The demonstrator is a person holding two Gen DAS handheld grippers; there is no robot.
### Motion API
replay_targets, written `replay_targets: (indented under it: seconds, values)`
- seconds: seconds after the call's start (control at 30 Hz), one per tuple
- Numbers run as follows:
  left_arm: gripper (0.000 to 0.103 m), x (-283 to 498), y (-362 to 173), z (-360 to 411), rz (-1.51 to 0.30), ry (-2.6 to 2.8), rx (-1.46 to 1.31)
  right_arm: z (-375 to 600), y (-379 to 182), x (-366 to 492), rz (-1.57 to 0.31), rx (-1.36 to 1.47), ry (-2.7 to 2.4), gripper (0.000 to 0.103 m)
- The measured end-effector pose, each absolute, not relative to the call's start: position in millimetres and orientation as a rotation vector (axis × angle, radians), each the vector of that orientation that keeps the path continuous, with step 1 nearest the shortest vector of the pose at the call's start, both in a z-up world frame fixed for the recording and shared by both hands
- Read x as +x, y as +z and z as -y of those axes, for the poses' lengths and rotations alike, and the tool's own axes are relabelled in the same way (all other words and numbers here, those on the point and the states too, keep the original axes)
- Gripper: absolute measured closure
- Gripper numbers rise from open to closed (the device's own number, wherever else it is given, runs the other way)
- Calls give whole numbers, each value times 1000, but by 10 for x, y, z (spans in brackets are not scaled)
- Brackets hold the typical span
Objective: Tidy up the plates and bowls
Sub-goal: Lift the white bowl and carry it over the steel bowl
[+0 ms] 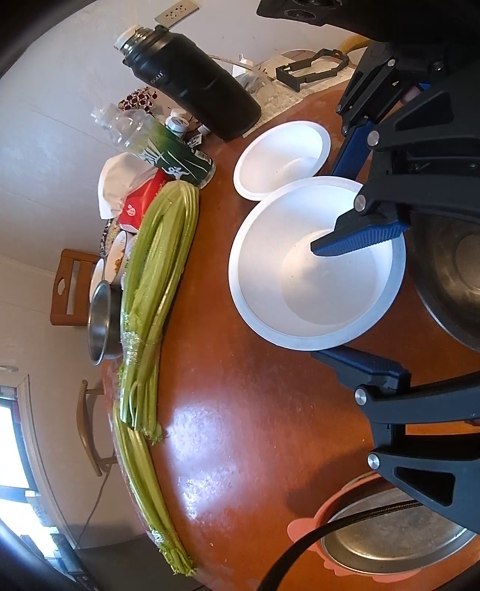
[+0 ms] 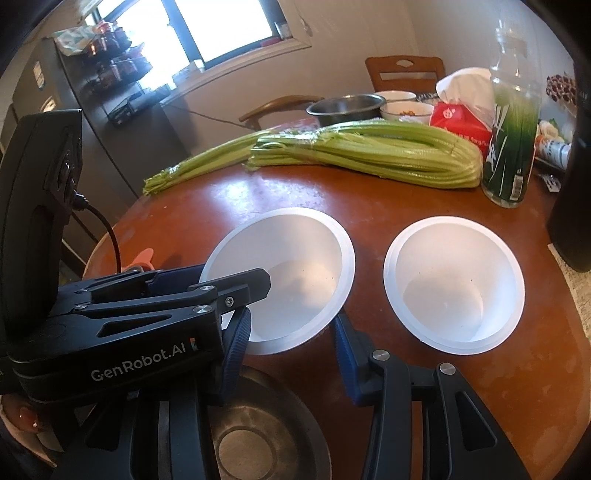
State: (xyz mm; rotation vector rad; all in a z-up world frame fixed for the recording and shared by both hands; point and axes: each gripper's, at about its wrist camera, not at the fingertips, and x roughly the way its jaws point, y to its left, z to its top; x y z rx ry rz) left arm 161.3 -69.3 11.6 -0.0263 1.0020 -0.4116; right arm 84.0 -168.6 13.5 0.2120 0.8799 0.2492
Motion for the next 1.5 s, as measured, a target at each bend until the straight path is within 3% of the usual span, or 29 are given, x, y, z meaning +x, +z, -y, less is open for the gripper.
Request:
replay_targets:
  seconds: [1.0,1.5]
  values:
    - [54,640,615,490,-871,-416,-13,1522,599,-79,-759,181,316,56]
    - [54,323,420,452,-916,-411,-2,1436,434,-422,-803,171,346,56]
